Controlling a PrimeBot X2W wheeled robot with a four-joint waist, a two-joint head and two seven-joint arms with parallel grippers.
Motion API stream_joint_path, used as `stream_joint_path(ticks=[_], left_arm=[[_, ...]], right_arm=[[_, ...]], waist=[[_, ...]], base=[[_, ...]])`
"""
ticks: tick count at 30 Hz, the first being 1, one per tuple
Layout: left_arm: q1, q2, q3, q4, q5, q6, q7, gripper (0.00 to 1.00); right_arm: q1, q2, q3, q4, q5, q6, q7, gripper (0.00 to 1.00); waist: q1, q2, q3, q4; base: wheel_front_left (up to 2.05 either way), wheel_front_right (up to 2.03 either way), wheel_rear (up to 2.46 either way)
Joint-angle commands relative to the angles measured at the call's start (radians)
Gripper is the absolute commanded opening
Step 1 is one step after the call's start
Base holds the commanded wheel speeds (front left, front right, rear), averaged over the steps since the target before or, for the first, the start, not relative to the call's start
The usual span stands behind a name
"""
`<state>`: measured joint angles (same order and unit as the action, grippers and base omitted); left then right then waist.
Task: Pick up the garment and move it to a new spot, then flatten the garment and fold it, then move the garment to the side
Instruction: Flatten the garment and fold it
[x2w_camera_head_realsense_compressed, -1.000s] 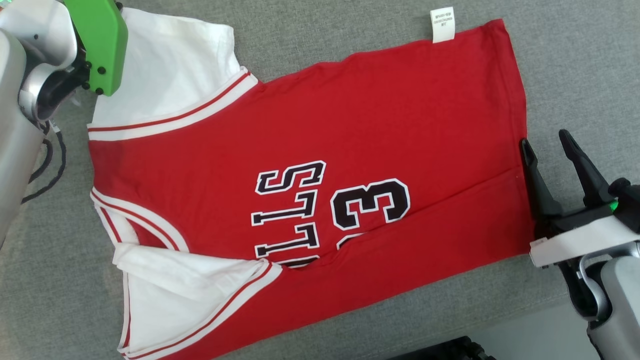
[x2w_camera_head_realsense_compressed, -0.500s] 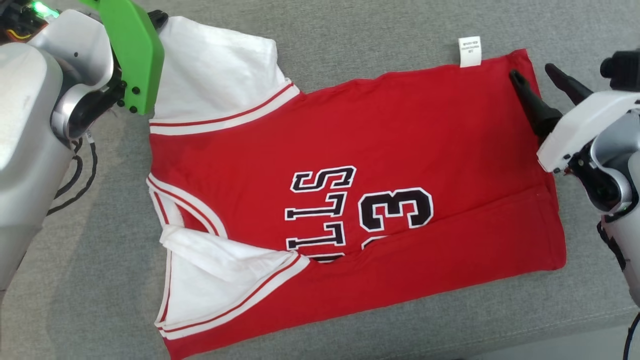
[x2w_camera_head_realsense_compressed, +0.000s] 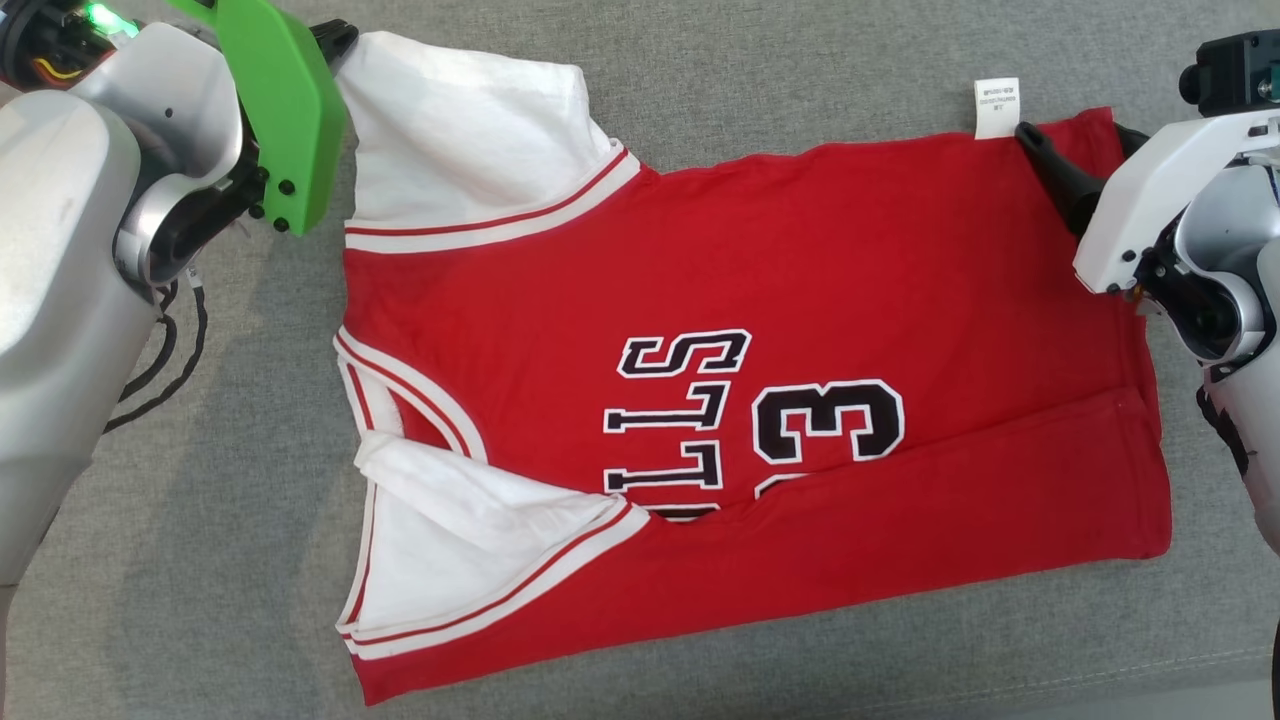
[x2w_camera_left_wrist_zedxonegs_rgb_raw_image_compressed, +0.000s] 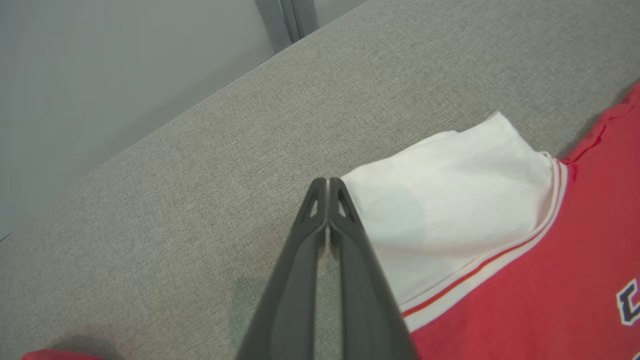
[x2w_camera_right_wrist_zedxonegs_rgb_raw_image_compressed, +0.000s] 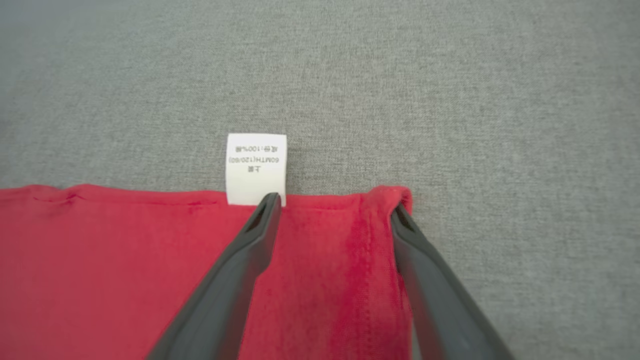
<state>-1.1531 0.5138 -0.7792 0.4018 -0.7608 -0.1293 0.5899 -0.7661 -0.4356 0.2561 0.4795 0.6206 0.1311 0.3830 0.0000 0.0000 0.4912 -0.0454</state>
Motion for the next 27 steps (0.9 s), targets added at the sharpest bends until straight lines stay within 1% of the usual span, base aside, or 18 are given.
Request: stream_joint_path(ticks=[1,2,3,4,5,6,7,8,11,13,18,19,22,27], left_arm=[[0.008,0.001,-0.002,0.002,-0.004,-0.001,-0.004,0.0],[0.007,0.0,-0.004,0.003,-0.005,-0.001,-0.005,0.0],[0.006,-0.002,-0.006,0.004,-0.006,-0.001,-0.007,0.0],[0.005,-0.003,-0.007,0.005,-0.006,-0.001,-0.009,0.0],[0.003,-0.003,-0.008,0.006,-0.006,-0.001,-0.01,0.0],[0.002,-0.004,-0.009,0.007,-0.006,-0.001,-0.011,0.0],[-0.001,-0.004,-0.011,0.008,-0.007,-0.001,-0.014,0.0],[-0.005,-0.004,-0.013,0.009,-0.007,-0.001,-0.017,0.0],[-0.014,0.002,-0.017,0.013,0.005,-0.001,-0.038,0.0],[-0.027,0.007,-0.015,0.013,0.014,-0.001,-0.08,0.0],[-0.056,0.008,0.004,0.053,0.047,0.0,-0.218,0.0],[-0.076,0.006,0.013,0.074,0.059,0.001,-0.272,0.0],[-0.098,-0.004,0.027,0.112,0.069,0.001,-0.34,0.0],[-0.093,-0.026,0.012,0.139,0.046,0.001,-0.394,0.0]], right_arm=[[-0.017,-0.003,0.001,0.009,-0.006,-0.001,-0.002,1.0],[-0.022,-0.005,-0.001,0.015,-0.009,-0.001,-0.004,0.96],[-0.027,-0.008,-0.003,0.022,-0.013,-0.001,-0.007,0.81],[-0.029,-0.009,-0.004,0.027,-0.016,-0.001,-0.008,0.73],[-0.032,-0.009,-0.004,0.032,-0.017,-0.001,-0.008,0.49],[-0.035,-0.009,-0.005,0.037,-0.017,-0.001,-0.009,0.39],[-0.04,-0.011,-0.007,0.042,-0.016,-0.001,-0.013,0.17],[-0.045,-0.013,-0.013,0.053,-0.019,-0.001,-0.021,0.0],[-0.053,-0.014,-0.023,0.069,-0.036,-0.001,-0.04,0.0],[-0.064,-0.009,-0.033,0.074,-0.039,-0.001,-0.055,0.0],[-0.092,-0.007,-0.062,0.09,-0.023,-0.001,-0.106,0.0],[-0.11,-0.01,-0.074,0.097,-0.013,-0.001,-0.126,0.0],[-0.13,-0.013,-0.085,0.102,-0.007,-0.001,-0.158,0.0],[-0.125,-0.021,-0.086,0.092,0.015,-0.001,-0.185,0.0]], waist=[[0.0,0.0,0.001,0.002],[0.0,0.0,0.002,0.003],[0.0,0.0,0.002,0.003],[0.0,0.0,0.002,0.004],[0.0,0.0,0.002,0.005],[0.0,0.0,0.003,0.006],[0.0,0.0,0.003,0.007],[0.0,0.0,0.005,0.008],[0.0,0.0,0.007,0.01],[0.0,0.0,0.009,0.011],[0.0,0.0,0.016,0.014],[0.0,0.0,0.02,0.016],[0.0,0.0,0.023,0.02],[0.0,0.0,0.013,0.036]], base=[[0.0,0.0,0.0],[0.0,0.0,0.0],[0.0,0.0,0.0],[0.0,0.0,0.0],[0.0,0.0,0.0],[0.0,0.0,0.0],[0.0,0.0,0.0],[0.0,0.0,0.0],[0.0,0.0,0.0],[0.0,0.0,0.0],[0.0,0.0,0.0],[0.0,0.0,0.0],[0.0,0.0,0.0],[0.0,0.0,0.0]])
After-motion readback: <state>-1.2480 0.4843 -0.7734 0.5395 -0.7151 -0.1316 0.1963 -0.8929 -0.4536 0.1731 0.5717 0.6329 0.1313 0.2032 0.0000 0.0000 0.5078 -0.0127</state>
